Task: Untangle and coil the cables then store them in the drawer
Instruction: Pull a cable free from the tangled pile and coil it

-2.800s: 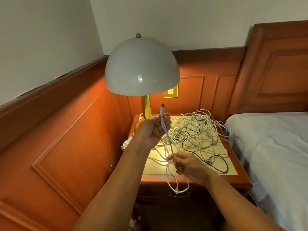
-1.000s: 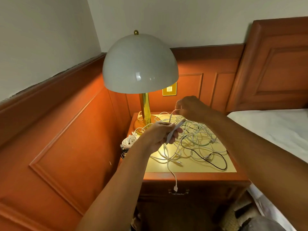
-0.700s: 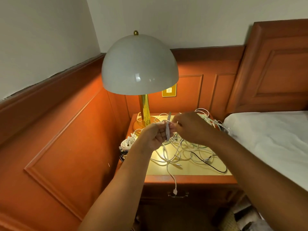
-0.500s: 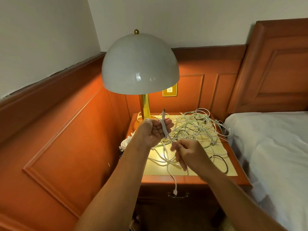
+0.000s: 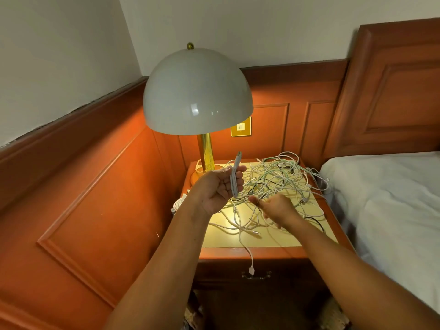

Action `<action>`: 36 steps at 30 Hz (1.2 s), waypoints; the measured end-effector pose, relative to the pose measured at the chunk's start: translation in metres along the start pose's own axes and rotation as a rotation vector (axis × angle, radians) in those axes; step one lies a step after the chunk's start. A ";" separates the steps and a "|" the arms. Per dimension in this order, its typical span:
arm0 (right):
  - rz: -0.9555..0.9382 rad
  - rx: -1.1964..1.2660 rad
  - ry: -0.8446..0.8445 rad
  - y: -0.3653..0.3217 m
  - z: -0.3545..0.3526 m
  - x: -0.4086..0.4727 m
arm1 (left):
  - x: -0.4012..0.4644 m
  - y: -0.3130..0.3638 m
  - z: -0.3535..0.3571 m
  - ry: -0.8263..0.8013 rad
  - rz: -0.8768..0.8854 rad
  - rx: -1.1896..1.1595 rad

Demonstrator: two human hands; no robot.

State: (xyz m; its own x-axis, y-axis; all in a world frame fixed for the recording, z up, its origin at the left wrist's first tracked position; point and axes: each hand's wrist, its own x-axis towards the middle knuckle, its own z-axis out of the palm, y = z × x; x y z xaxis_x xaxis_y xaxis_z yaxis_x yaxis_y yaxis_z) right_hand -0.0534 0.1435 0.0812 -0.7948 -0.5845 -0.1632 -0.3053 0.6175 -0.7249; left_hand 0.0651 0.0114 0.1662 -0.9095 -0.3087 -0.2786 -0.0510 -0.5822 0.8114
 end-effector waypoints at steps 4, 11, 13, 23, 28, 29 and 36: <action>-0.136 -0.065 0.062 -0.029 -0.038 0.022 | -0.005 -0.002 0.001 -0.060 0.002 0.116; -0.570 -0.427 0.230 -0.085 -0.079 0.023 | 0.006 -0.009 0.000 0.015 0.013 0.442; -0.571 -0.494 0.253 -0.087 -0.075 0.014 | 0.012 -0.009 0.000 0.075 -0.002 0.459; -0.426 0.370 0.000 -0.039 0.005 -0.065 | 0.022 0.000 0.012 0.145 0.015 -0.083; -0.104 0.671 -0.200 -0.005 0.041 -0.065 | 0.013 0.017 0.013 0.069 0.057 -0.187; -0.058 0.656 -0.230 -0.001 0.041 -0.060 | 0.009 0.020 0.014 0.048 0.049 -0.171; -0.105 0.427 -0.125 -0.006 -0.007 -0.008 | -0.018 0.018 0.010 -0.100 0.034 0.084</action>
State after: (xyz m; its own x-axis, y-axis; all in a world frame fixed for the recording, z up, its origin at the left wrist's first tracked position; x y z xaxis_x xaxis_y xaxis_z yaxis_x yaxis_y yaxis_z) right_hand -0.0492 0.1478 0.0917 -0.6936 -0.7076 -0.1351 -0.1159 0.2946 -0.9486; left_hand 0.0764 0.0138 0.1911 -0.9477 -0.2477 -0.2013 -0.0505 -0.5065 0.8608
